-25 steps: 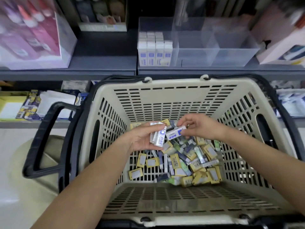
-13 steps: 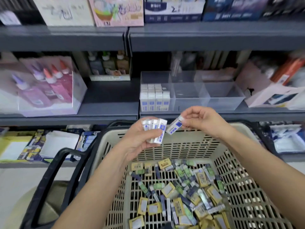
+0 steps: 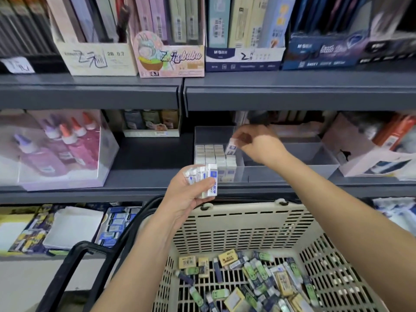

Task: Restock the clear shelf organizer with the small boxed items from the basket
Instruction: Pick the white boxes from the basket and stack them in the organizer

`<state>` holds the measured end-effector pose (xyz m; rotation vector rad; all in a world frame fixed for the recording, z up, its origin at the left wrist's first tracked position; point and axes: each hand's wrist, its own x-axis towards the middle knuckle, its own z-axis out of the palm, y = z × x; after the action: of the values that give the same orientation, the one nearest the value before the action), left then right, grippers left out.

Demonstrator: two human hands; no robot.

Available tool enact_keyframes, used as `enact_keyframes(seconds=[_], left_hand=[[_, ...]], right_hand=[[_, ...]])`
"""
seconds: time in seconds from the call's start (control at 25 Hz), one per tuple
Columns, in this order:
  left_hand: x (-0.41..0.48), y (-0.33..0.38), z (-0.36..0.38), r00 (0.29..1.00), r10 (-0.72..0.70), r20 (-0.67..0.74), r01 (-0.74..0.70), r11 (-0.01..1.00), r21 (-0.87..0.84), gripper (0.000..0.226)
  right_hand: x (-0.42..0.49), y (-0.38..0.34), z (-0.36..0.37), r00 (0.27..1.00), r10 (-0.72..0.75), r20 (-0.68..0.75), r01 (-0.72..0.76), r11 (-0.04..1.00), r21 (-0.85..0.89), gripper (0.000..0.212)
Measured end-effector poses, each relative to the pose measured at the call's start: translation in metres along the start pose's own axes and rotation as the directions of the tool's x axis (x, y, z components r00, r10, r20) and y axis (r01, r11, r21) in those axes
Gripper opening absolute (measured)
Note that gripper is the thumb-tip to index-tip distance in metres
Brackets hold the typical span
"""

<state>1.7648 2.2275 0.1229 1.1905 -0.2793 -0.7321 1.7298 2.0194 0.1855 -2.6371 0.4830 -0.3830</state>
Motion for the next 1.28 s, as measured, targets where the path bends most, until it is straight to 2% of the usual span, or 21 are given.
enact_keyframes(seconds=[0.16, 0.36, 0.44, 0.48, 0.56, 0.64, 0.72, 0.84, 1.0, 1.08, 1.16, 1.28], left_hand=[[0.003, -0.002, -0.001, 1.000, -0.013, 0.025, 0.014, 0.999, -0.038, 0.047], [0.005, 0.001, 0.002, 0.999, -0.011, 0.048, 0.012, 0.999, -0.030, 0.048], [0.006, 0.001, 0.003, 0.999, -0.013, 0.042, 0.014, 0.999, -0.030, 0.044], [0.006, 0.001, 0.004, 0.999, -0.014, 0.039, 0.016, 0.999, -0.028, 0.041], [0.006, 0.001, 0.006, 0.999, -0.015, 0.038, 0.016, 1.000, -0.019, 0.038], [0.007, 0.002, 0.008, 0.999, -0.012, 0.045, 0.012, 1.000, 0.007, 0.035], [0.008, 0.003, 0.012, 0.998, -0.017, 0.053, 0.015, 0.999, 0.037, 0.034], [0.009, 0.003, 0.016, 0.999, -0.038, 0.028, 0.038, 0.999, -0.001, 0.027], [0.011, 0.004, 0.010, 0.998, -0.042, -0.047, 0.036, 0.992, -0.125, 0.013], [0.011, 0.004, 0.008, 0.998, -0.019, -0.062, 0.012, 0.994, -0.111, 0.013], [0.010, 0.003, 0.008, 0.997, -0.012, -0.072, 0.005, 0.995, -0.096, 0.014], [0.011, 0.004, 0.007, 0.995, -0.025, -0.093, 0.016, 0.995, -0.100, 0.014]], right_hand=[[0.004, 0.003, 0.013, 0.991, 0.031, 0.133, -0.027, 0.999, -0.034, 0.012], [0.002, 0.003, 0.018, 0.978, 0.055, 0.201, -0.030, 0.992, -0.123, 0.025], [-0.004, 0.000, 0.014, 0.984, 0.012, 0.179, 0.012, 0.991, -0.130, 0.026], [-0.009, -0.002, 0.012, 0.991, -0.028, 0.132, 0.041, 0.994, -0.100, 0.025], [-0.026, -0.011, 0.008, 0.993, -0.073, 0.090, 0.064, 0.994, 0.094, 0.025], [-0.041, -0.022, 0.004, 0.975, -0.113, 0.189, 0.054, 0.956, 0.290, 0.021], [-0.047, -0.024, -0.001, 0.952, -0.138, 0.273, 0.028, 0.929, 0.370, 0.011], [-0.038, -0.014, -0.013, 0.964, -0.058, 0.259, -0.067, 0.890, 0.450, 0.008], [-0.007, 0.001, -0.022, 0.990, 0.136, 0.020, -0.132, 0.901, 0.413, 0.012], [0.006, 0.003, -0.019, 0.986, 0.161, -0.034, -0.141, 0.937, 0.320, 0.015], [0.013, 0.001, -0.013, 0.990, 0.138, -0.025, -0.133, 0.980, 0.147, 0.014], [0.013, -0.001, -0.002, 0.994, 0.100, 0.050, -0.101, 0.995, 0.021, 0.010]])
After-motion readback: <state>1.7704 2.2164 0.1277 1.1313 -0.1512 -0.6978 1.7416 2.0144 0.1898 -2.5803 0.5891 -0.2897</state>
